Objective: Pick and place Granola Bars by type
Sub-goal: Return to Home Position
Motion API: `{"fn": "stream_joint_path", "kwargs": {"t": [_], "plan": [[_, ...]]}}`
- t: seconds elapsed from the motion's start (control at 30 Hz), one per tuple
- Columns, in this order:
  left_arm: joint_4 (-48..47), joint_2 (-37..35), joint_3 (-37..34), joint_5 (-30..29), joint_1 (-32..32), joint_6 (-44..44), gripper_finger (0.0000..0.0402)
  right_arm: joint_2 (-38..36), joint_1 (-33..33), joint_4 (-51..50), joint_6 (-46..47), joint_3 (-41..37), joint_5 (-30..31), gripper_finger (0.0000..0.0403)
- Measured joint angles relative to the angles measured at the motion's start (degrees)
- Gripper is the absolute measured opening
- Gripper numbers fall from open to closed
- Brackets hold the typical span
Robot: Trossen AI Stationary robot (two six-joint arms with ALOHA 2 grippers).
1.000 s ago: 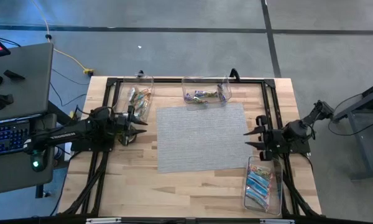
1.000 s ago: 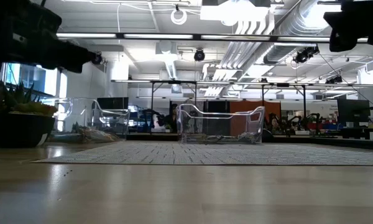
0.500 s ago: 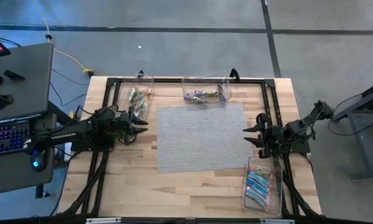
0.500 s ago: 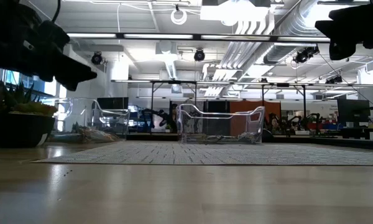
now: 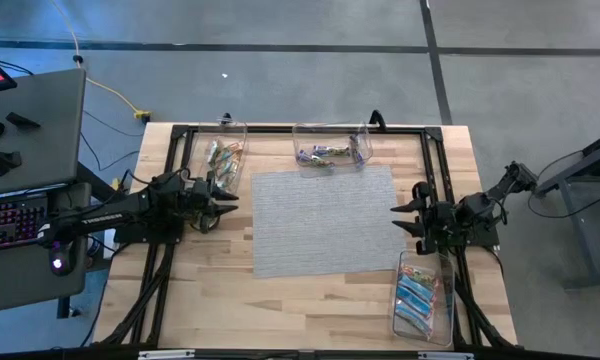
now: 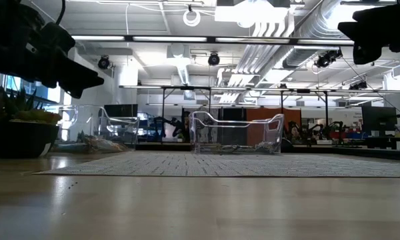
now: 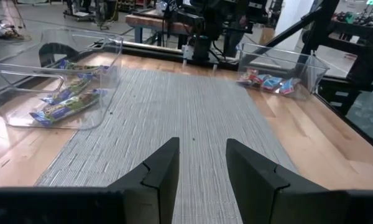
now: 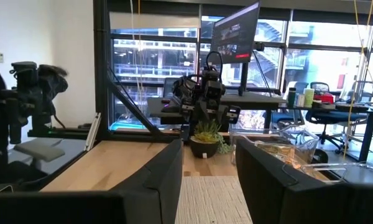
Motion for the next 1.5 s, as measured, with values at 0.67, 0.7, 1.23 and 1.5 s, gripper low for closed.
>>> {"fn": "stream_joint_path", "kwargs": {"t": [0.67, 0.7, 1.23, 1.5], "plan": [[-0.28, -11.54, 0.31, 0.11, -0.01, -0.02, 0.0127, 0.0, 0.02, 0.02, 0.04, -0.02, -0.02, 0.0134], [-0.14, -11.54, 0.31, 0.25, -0.01, -0.02, 0.0127, 0.0, 0.02, 0.04, 0.13, -0.02, -0.02, 0.0134], [-0.21, -11.54, 0.35, 0.35, -0.01, -0.02, 0.0127, 0.01, 0.02, 0.02, 0.1, -0.02, -0.02, 0.0134], [-0.2, -11.54, 0.37, 0.42, -0.01, -0.02, 0.0127, 0.01, 0.02, 0.02, 0.02, -0.04, -0.02, 0.0134]]}}
